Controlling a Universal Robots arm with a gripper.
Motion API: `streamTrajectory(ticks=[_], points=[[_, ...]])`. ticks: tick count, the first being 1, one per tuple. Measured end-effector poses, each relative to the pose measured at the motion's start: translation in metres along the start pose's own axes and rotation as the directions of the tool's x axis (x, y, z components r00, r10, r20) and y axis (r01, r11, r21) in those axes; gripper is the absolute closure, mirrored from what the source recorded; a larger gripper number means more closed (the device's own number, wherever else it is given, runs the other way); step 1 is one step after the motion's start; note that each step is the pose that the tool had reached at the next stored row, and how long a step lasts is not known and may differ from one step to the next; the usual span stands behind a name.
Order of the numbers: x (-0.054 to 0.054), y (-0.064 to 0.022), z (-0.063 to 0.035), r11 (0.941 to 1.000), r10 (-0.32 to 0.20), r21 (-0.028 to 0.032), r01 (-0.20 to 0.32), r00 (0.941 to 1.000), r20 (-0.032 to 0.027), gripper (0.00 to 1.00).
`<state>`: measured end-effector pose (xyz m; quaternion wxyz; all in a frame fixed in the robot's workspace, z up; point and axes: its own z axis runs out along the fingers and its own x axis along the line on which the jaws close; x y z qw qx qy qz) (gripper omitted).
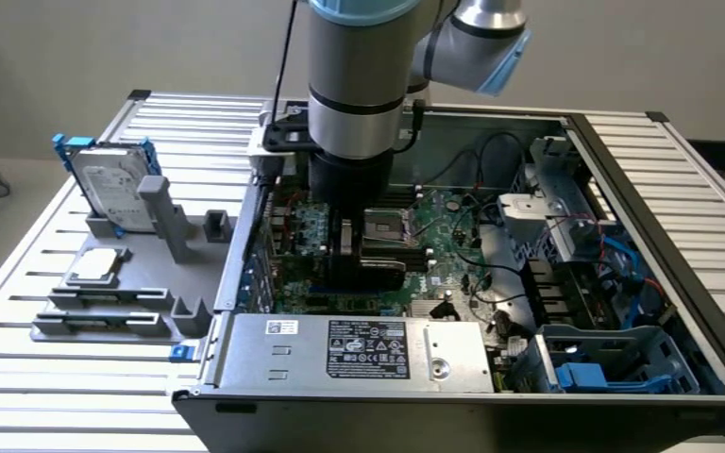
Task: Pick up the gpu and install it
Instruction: 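Insert the gpu into the slot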
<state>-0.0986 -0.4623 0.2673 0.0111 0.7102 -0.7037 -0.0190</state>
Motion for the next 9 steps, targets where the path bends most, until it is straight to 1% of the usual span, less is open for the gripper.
streamTrajectory(ticks=[2,3,4,6,7,8,9], points=[[0.0,0.0003,-0.0061,1.0,0.0,-0.0006,0.0,1.0,0.0003,0.42],[0.0,0.0004,-0.0095,1.0,0.0,-0.0008,0.0,1.0,0.0003,0.51],[0.0,0.0005,-0.0129,1.0,0.0,-0.0009,0.0,1.0,0.0003,0.51],[0.0,0.0008,-0.019,1.0,0.0,-0.0012,0.0,1.0,0.0002,0.63],[0.0,0.0008,-0.0201,1.0,0.0,-0.0011,0.0,1.0,0.0004,0.63],[0.0,0.0008,-0.0202,1.0,0.0,-0.0011,0.0,1.0,0.0006,0.69],[0.0,0.0008,-0.0202,1.0,0.0,-0.0011,0.0,1.0,0.001,0.69]])
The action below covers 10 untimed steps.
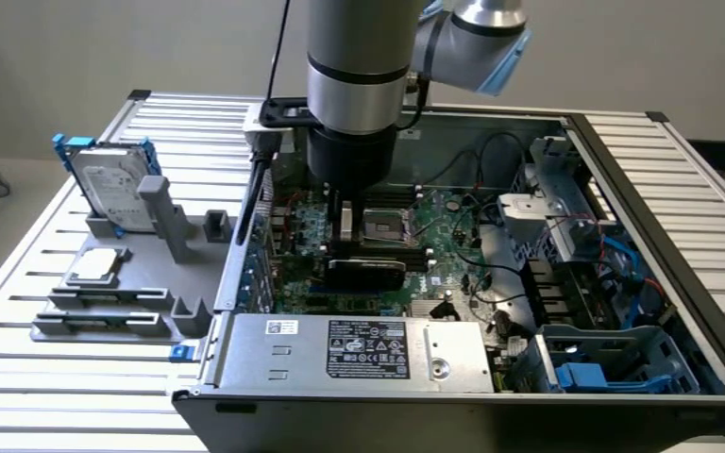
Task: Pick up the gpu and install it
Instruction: 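Insert the gpu into the slot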
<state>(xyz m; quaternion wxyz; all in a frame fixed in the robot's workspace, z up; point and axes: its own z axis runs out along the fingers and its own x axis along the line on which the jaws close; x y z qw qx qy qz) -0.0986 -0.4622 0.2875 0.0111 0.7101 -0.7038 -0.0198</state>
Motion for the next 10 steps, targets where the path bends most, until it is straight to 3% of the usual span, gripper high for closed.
streamTrajectory(ticks=[4,10], points=[[-0.0002,0.0,0.0019,1.0,0.0,-0.0001,0.0,1.0,0.0073,0.89],[-0.0006,0.0002,0.008,1.0,-0.001,0.0001,0.001,0.9998,0.0179,0.89]])
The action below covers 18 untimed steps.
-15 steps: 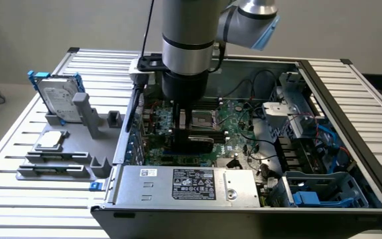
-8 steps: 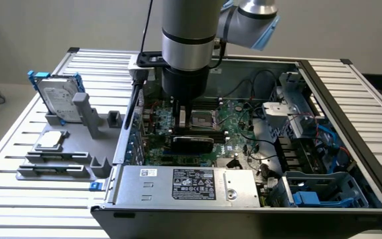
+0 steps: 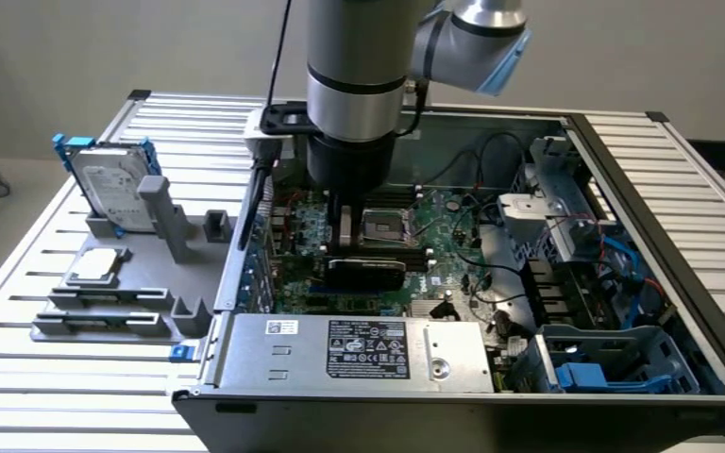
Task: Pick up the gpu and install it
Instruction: 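Insert the gpu into the slot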
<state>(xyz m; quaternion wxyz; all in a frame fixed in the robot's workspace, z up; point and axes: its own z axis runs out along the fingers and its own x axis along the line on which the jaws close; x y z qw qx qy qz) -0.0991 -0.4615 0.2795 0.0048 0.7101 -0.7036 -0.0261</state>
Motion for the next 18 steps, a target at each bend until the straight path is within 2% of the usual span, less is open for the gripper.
streamTrajectory(ticks=[6,18], points=[[0.0,0.0002,0.0049,1.0,0.0,0.0,0.0,1.0,0.0041,0.89],[-0.001,0.0003,0.0126,1.0,0.0,0.0001,0.0,1.0,0.0049,0.89]])
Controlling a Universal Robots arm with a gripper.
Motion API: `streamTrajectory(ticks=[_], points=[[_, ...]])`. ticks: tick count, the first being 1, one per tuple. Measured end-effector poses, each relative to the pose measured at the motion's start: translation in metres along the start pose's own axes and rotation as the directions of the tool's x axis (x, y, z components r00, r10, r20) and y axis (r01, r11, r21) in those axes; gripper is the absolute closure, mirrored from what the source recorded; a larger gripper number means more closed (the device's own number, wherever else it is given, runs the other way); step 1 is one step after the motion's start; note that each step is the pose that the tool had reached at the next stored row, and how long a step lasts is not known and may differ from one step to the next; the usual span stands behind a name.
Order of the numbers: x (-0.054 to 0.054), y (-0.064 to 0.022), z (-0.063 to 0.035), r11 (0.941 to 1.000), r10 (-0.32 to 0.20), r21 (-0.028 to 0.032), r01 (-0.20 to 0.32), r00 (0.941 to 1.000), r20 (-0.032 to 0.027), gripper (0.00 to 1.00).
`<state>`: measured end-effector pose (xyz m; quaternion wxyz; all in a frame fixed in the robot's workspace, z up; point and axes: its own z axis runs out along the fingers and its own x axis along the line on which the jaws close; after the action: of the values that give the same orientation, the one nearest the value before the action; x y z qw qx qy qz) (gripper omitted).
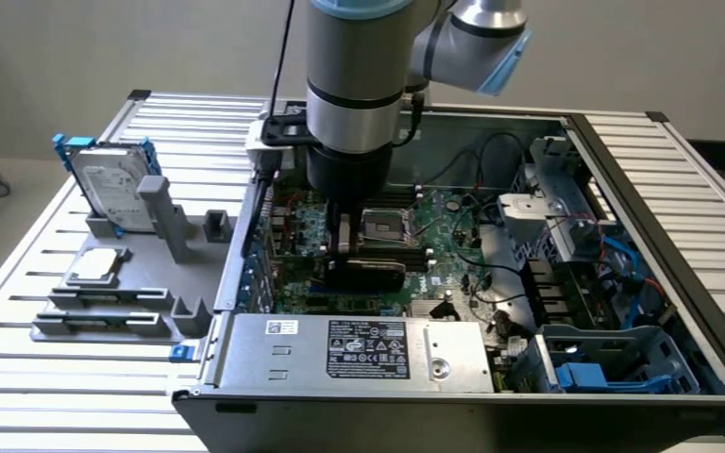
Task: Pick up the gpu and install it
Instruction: 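Insert the gpu into the slot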
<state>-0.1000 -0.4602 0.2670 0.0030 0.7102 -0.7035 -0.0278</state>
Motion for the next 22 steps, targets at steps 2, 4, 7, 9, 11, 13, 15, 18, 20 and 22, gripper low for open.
streamTrajectory(ticks=[2,4,7,9,11,13,15,18,20,22], points=[[0.0,0.0001,0.0011,1.0,0.0,-0.0003,0.0,1.0,-0.0002,0.89],[0.0,0.0002,0.0016,1.0,0.0,-0.0007,0.0,1.0,-0.0007,0.89],[0.0,0.0001,0.0017,1.0,0.0,-0.0002,0.0,1.0,0.0,0.89],[-0.001,0.0002,-0.0009,1.0,0.0,0.0013,0.0,1.0,0.003,0.89],[-0.001,0.0006,-0.0081,1.0,0.0,-0.0006,0.0,1.0,0.0009,0.89],[-0.001,0.0012,-0.0132,1.0,0.0,-0.0006,0.0,1.0,0.0018,0.89],[-0.001,0.003,-0.0156,1.0,0.0,-0.0006,0.0,1.0,0.0027,0.89],[-0.001,0.0079,-0.0166,1.0,0.0,-0.001,0.0,1.0,0.0039,0.89],[-0.001,0.0134,-0.0169,1.0,0.0,-0.0012,0.0,1.0,0.0042,0.89],[-0.001,0.0193,-0.0169,1.0,0.0,-0.0012,0.0,1.0,0.0045,0.89]])
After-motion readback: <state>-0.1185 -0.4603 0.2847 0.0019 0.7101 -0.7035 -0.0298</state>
